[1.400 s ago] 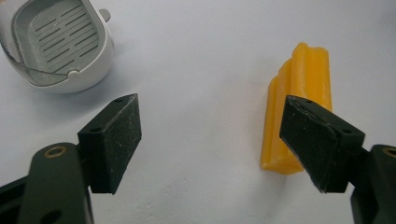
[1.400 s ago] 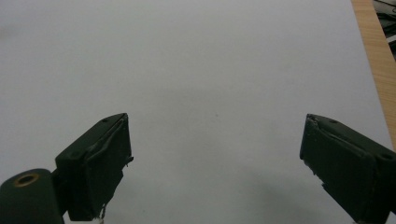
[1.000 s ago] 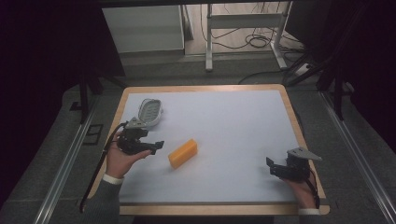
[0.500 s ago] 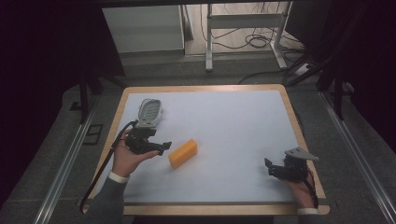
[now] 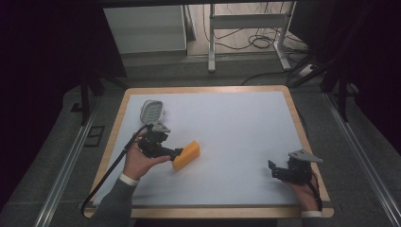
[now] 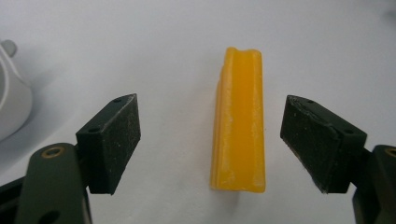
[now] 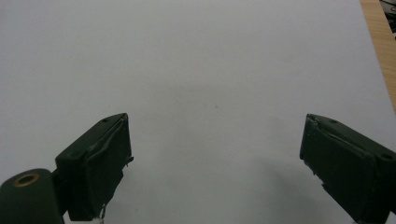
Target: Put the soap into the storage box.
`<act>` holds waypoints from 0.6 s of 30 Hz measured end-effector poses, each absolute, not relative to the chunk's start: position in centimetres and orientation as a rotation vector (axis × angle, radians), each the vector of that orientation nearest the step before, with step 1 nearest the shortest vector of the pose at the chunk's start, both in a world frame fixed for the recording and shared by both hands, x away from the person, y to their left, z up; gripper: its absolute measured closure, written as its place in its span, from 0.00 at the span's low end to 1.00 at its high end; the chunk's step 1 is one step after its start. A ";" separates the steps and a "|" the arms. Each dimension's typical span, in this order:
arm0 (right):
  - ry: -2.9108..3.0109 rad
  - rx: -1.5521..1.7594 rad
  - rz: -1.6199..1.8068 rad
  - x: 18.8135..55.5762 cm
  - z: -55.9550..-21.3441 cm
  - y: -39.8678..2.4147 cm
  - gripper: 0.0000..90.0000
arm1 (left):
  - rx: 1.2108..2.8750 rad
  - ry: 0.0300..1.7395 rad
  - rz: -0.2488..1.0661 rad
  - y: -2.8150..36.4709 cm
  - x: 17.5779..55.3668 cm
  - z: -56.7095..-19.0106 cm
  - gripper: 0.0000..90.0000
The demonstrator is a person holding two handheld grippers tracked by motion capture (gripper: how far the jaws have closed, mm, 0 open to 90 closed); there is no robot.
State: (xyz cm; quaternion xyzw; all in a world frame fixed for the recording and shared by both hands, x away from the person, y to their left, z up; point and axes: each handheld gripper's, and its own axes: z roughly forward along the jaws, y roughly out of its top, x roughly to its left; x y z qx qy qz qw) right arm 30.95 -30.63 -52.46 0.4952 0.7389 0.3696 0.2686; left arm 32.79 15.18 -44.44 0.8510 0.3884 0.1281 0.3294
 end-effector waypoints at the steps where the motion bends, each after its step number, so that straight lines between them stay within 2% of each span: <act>1: 1.993 1.336 0.997 31.0 -52.5 -30.6 0.10 | 2.226 1.016 0.335 15.2 32.8 -44.4 0.23; 18: 1.994 1.338 0.991 31.0 -52.5 -30.7 0.10 | 2.320 1.016 0.300 12.6 34.0 -46.1 0.24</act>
